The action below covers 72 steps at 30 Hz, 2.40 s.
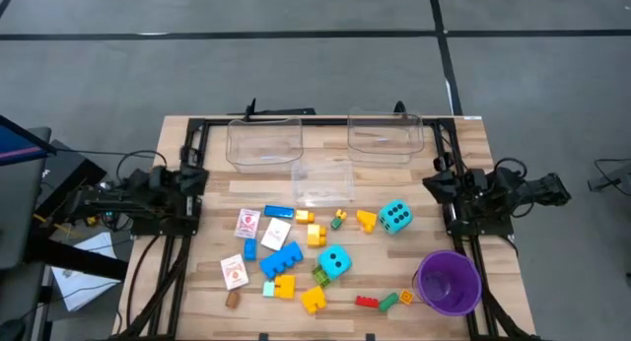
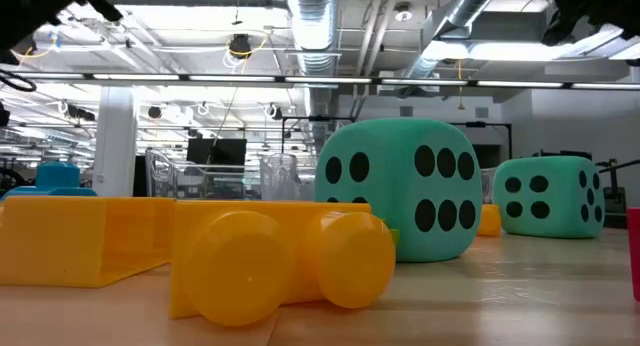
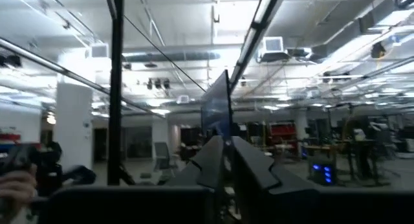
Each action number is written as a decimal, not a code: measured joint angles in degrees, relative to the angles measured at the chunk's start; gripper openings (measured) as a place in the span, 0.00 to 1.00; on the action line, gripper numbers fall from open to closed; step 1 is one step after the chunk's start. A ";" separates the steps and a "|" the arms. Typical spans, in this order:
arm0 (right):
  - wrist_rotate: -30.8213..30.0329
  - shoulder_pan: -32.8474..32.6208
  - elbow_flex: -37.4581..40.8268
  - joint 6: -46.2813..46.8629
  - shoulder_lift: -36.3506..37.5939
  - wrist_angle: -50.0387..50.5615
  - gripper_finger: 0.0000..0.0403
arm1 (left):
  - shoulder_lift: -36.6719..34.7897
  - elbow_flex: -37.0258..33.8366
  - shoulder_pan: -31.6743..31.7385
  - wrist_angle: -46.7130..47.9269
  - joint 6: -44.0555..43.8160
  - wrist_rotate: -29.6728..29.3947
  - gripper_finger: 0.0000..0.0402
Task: Pick & Place Toys
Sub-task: Put the blue dice into the top right transparent bin
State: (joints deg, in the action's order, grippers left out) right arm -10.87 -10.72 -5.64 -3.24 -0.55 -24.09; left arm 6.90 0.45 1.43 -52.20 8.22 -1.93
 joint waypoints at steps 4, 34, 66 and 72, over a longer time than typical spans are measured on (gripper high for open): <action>-4.37 0.00 -5.33 0.88 -0.40 9.45 0.22 | 0.01 0.07 0.00 -8.14 2.52 -1.77 0.01; -9.18 1.46 -62.66 45.26 -55.03 81.26 0.83 | 27.67 17.24 0.04 -6.26 19.52 -21.05 0.89; -2.93 -5.46 -68.14 76.30 -84.98 104.02 0.99 | 27.82 17.27 -0.13 -1.99 10.66 -20.53 0.99; -6.15 -5.40 -68.14 75.93 -87.30 106.44 0.99 | 27.82 17.27 -2.95 1.23 6.85 -20.25 0.99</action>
State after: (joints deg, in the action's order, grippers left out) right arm -17.03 -16.12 -73.78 72.69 -87.85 82.35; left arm 34.72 17.72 -1.52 -50.97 15.07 -22.18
